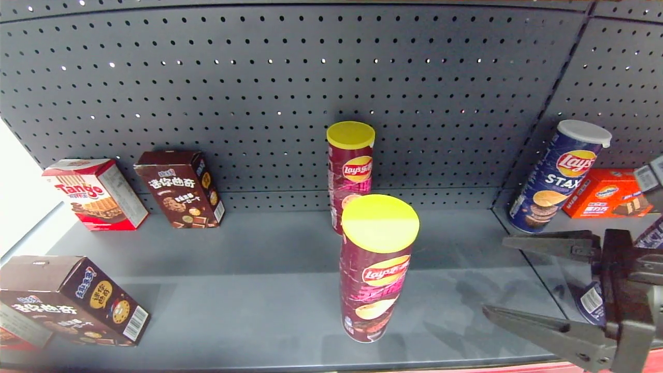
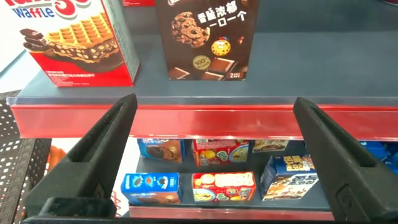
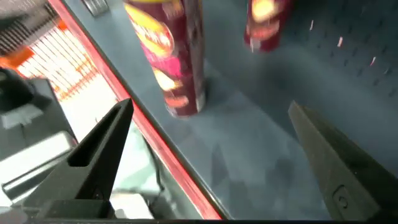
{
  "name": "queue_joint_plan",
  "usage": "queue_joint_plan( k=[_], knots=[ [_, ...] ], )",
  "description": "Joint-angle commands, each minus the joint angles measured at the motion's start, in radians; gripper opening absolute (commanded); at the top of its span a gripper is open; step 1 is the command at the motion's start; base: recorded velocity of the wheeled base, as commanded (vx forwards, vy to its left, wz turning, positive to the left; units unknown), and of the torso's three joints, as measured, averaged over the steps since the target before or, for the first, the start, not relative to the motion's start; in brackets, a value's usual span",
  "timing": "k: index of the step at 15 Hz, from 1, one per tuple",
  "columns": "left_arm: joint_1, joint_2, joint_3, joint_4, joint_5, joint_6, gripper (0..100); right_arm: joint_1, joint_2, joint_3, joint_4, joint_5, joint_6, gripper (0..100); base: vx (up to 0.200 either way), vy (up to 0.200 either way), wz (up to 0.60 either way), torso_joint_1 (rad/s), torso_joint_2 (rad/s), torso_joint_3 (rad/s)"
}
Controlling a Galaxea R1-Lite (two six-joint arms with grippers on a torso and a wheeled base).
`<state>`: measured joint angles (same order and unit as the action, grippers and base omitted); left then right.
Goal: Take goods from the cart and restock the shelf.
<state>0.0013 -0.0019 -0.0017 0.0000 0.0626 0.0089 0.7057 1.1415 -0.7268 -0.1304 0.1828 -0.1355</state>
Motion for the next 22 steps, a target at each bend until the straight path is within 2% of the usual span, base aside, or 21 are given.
queue_joint_plan(
  k=[1, 10, 22],
  knots=[
    [0.000, 0.002, 0.002, 0.000, 0.000, 0.002, 100, 0.004, 0.069, 0.003, 0.000, -0.025, 0.001, 100, 0.000, 0.000, 0.00, 0.000, 0.00, 0.000],
    [0.000, 0.002, 0.002, 0.000, 0.002, 0.011, 100, -0.005, 0.258, -0.008, -0.038, -0.100, 0.005, 100, 0.000, 0.000, 0.00, 0.000, 0.00, 0.000],
    [0.000, 0.002, 0.000, 0.000, 0.002, 0.005, 100, -0.042, 0.403, -0.114, -0.072, -0.100, 0.004, 100, 0.000, 0.000, 0.00, 0.000, 0.00, 0.000]
  ],
)
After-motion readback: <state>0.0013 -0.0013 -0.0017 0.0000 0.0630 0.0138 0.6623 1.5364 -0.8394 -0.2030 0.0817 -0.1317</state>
